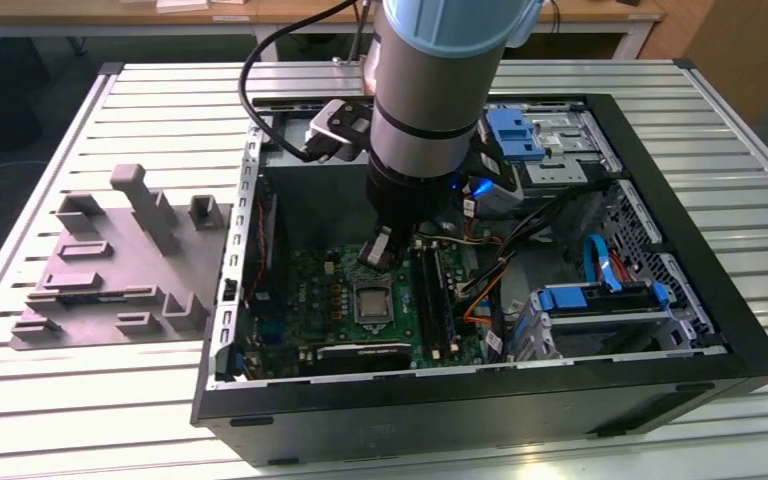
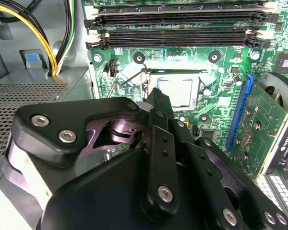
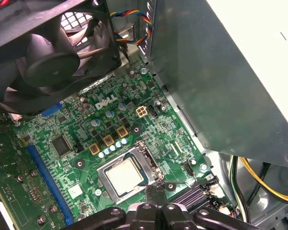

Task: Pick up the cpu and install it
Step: 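Install the first cpu locking lever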

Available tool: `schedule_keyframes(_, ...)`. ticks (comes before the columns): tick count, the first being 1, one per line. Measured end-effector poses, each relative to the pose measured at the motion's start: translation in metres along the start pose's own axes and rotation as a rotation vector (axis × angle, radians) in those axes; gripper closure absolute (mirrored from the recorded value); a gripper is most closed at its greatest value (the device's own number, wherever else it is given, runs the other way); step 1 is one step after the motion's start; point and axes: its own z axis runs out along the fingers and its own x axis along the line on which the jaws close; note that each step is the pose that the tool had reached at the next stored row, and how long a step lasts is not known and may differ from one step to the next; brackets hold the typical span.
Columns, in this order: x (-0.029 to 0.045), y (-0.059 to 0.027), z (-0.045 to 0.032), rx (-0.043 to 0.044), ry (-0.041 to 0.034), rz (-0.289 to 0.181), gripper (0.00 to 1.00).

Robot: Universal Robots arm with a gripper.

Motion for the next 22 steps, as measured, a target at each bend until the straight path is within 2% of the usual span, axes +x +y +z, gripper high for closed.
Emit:
schedule_keyframes(10,-0.0011,-0.0021,-0.0001,0.0000,0.0001,0.000,0.89)
schedule_keyframes(15,-0.0070,-0.0096,-0.0007,0.0000,0.0001,0.000,0.89)
schedule_keyframes(19,-0.0160,-0.0078,-0.0003,0.0000,0.0001,0.000,0.89)
schedule_keyframes(22,-0.0191,-0.0100,-0.0004,0.0000,0.0001,0.000,0.89)
